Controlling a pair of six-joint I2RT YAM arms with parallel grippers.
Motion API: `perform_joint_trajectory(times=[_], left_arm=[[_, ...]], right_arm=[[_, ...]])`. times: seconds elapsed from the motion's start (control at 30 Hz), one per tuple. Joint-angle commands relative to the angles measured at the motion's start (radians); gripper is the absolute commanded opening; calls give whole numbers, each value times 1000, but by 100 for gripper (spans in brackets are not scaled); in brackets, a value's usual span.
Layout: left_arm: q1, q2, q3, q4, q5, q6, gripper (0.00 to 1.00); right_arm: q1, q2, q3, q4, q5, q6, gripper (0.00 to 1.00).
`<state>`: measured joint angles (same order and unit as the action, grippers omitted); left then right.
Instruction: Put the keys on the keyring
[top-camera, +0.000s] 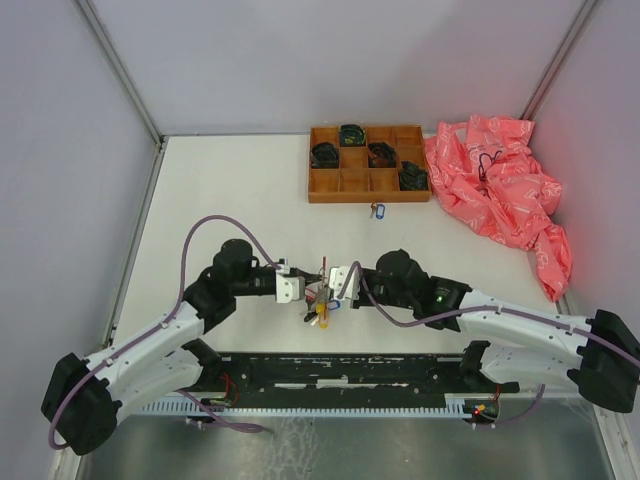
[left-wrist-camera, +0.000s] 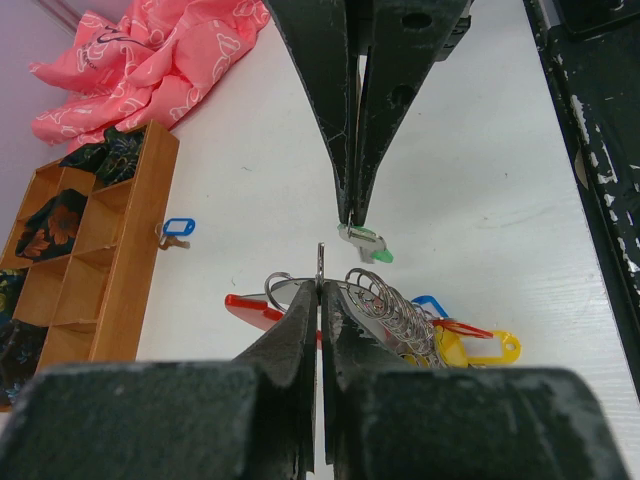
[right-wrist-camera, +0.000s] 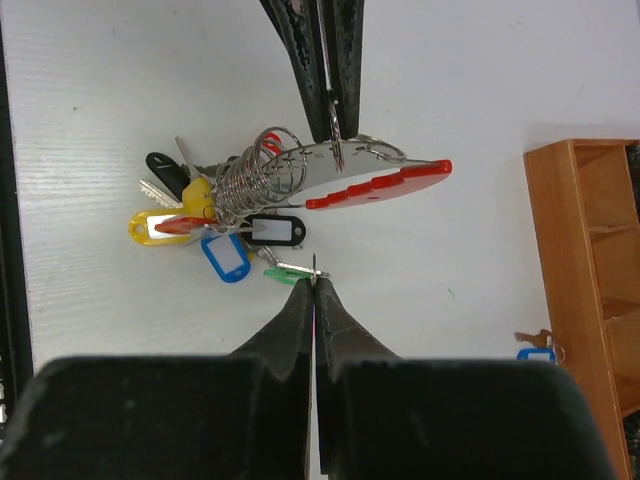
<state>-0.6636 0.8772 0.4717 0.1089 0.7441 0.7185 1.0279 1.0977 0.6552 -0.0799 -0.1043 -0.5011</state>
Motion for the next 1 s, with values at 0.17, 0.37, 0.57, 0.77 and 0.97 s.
perform_joint_trajectory(times=[0.17,0.37,0.57,0.77,0.97], left_arm=[[8,33,1,125,72,-65,3],[20,55,-6,162,96,-97,3],[22,79,-5,169,107,-103,3],[22,91,-2,172,110,-110,3],[22,93,-4,184,113,-119,3]], right_arm=[[-2,-68,-64,204,-65,2,1],[-3,-63,-76,233,-53,-7,1],[-2,-93,-92,269,-27,1,1],[-3,-87,-81,253,-27,11,1],[-3,-86,-72,248,-65,15,1]])
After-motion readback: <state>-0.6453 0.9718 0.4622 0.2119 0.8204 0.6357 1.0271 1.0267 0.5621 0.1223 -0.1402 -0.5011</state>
